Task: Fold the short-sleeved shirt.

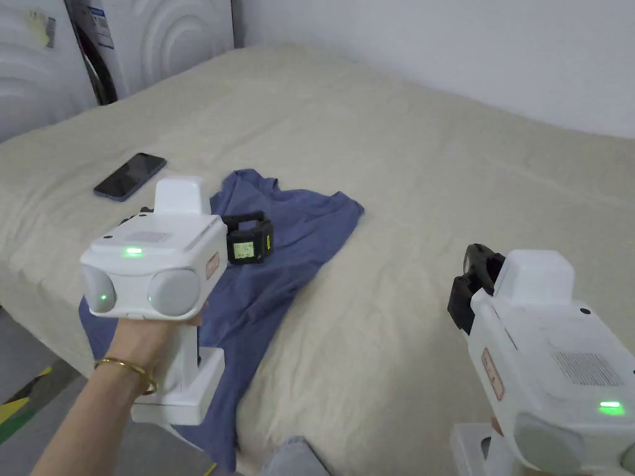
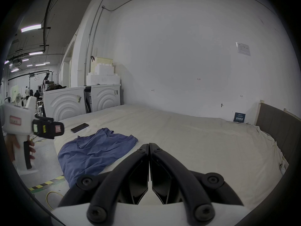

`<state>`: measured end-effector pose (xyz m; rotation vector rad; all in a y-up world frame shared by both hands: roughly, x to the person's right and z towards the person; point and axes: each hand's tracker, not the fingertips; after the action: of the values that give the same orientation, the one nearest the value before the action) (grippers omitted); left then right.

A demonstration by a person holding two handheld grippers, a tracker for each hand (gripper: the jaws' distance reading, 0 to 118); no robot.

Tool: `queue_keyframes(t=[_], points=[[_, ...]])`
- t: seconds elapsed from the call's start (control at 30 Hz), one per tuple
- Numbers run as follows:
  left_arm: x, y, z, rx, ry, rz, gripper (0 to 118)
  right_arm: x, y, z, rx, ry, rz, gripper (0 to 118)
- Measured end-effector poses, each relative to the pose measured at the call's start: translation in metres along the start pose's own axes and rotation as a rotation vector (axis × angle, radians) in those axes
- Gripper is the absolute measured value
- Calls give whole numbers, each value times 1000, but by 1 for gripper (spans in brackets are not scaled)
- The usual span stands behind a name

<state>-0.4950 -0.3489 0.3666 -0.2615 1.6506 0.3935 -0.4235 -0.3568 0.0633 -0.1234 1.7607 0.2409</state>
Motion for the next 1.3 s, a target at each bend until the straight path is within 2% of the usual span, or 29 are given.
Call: queue_keyframes(t=[0.13, 0.3, 0.5, 0.77, 0.9, 0.93, 0.97, 1.03, 1.07, 1.17, 1.3], points=[[11, 27, -56, -130, -27, -98, 118, 6, 0, -15, -11, -13, 2, 0], [24, 49, -135, -241, -28, -156, 118, 16, -3, -36, -37, -33, -2, 0], [29, 43, -232, -436, -52, -160, 118, 31, -18, -68, -101, -48, -24, 0], [35, 19, -331, -619, 17, -256, 117, 48, -48, -103, -179, -78, -30, 0], [37, 7, -354, -663, -8, -267, 92, 58, -58, -110, -205, -102, -55, 0], [39, 5, -355, -675, -22, -266, 82, 60, -59, -111, -207, -110, -61, 0], [40, 4, -355, -679, -38, -258, 69, 61, -61, -111, -210, -114, -62, 0], [42, 8, -349, -706, -150, -149, 18, 63, -63, -112, -213, -123, -62, 0], [47, 8, -346, -690, -136, -155, 5, 64, -64, -112, -217, -127, -64, 0], [55, -2, -338, -646, -77, -275, 0, 62, -66, -106, -228, -129, -96, 0], [54, 8, -314, -588, -26, -190, 0, 59, -62, -90, -228, -127, -87, 0]])
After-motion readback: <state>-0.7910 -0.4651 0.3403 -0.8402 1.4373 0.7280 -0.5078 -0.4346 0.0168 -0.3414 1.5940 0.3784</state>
